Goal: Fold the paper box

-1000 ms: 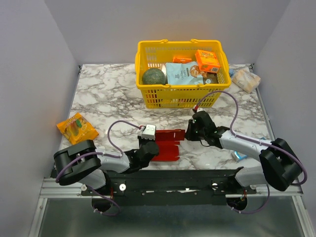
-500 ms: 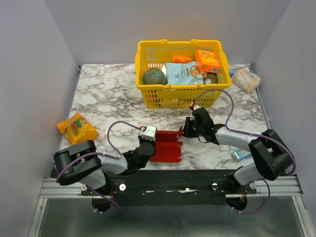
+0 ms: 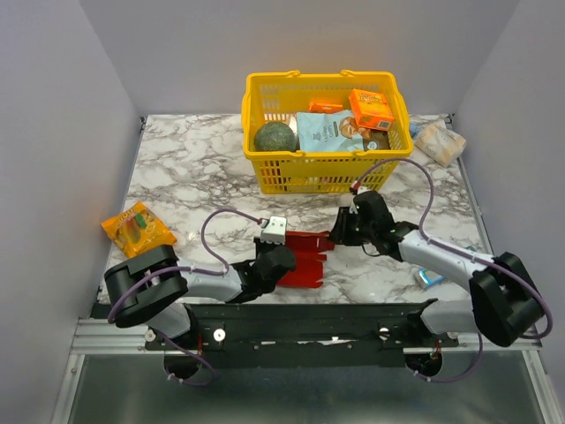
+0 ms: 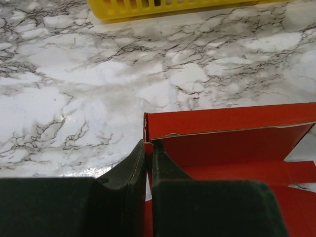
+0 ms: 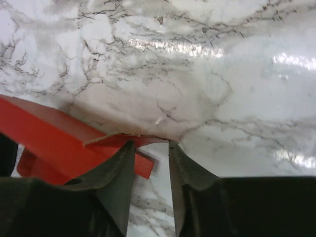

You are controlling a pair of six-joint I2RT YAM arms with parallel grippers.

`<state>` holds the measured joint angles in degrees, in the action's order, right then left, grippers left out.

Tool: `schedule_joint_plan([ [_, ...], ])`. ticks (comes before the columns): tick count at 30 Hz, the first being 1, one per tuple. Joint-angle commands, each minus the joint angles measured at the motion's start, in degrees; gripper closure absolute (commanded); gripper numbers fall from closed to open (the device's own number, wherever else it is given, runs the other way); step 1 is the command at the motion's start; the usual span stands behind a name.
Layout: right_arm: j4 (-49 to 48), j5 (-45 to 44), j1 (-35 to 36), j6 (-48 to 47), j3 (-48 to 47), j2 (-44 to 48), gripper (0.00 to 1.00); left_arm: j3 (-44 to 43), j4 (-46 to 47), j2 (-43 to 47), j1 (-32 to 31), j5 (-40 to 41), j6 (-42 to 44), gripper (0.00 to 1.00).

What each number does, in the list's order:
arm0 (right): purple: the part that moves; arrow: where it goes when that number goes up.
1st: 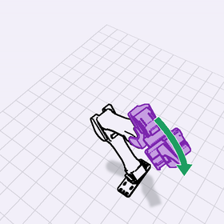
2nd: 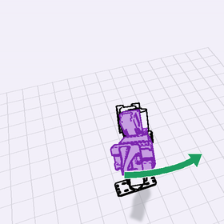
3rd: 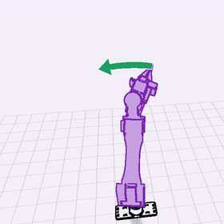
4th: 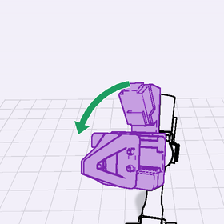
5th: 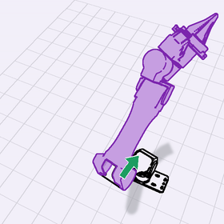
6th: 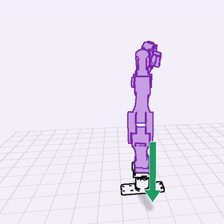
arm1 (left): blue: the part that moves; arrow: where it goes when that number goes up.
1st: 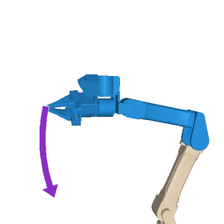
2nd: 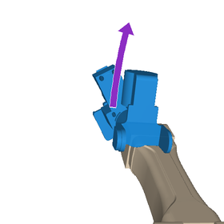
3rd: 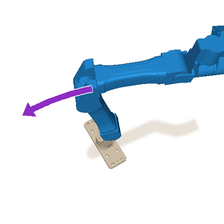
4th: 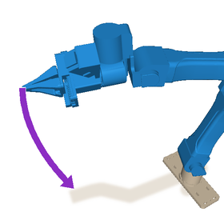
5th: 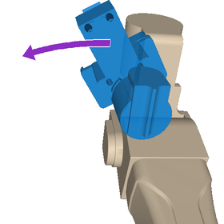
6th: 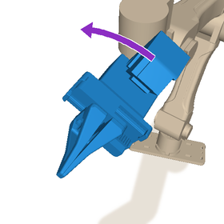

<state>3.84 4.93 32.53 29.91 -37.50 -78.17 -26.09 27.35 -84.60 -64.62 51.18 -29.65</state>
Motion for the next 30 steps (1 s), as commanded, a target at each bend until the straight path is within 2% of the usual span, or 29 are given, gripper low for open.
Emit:
schedule_joint_plan([
  [1,11.36,-3.35,-0.01,5.33,2.33,8.72,0.54,-1.07,-7.93,-1.53,0.20,4.19,-4.19,1.00],
  [6,15.85,-1.68,-0.01,9.81,2.16,19.61,0.33,-1.25,-8.02,-1.97,0.11,5.16,-4.63,1.00],
  [9,15.16,3.40,-0.01,13.23,1.11,22.09,0.30,-1.42,-7.49,-2.33,0.02,5.42,-4.45,1.00],
  [11,13.58,9.36,-0.01,16.56,0.41,22.19,0.30,-1.42,-7.14,-2.76,0.02,5.78,-4.45,1.00],
  [16,8.30,14.32,0.07,21.85,-0.38,19.91,0.31,-1.16,-6.26,-2.85,-0.07,5.69,-4.63,1.00],
  [17,8.12,13.97,-0.01,21.94,-0.73,18.77,0.32,-1.07,-5.83,-2.85,-0.07,5.51,-4.45,1.00],
  [21,7.59,11.78,-0.01,19.67,-3.19,15.86,0.51,-1.16,-5.38,-3.03,-0.24,5.42,-4.10,1.00],
  [30,6.80,7.12,0.07,13.51,-6.10,8.22,0.52,-1.25,-5.12,-3.29,-0.51,5.69,-4.01,1.00],
])
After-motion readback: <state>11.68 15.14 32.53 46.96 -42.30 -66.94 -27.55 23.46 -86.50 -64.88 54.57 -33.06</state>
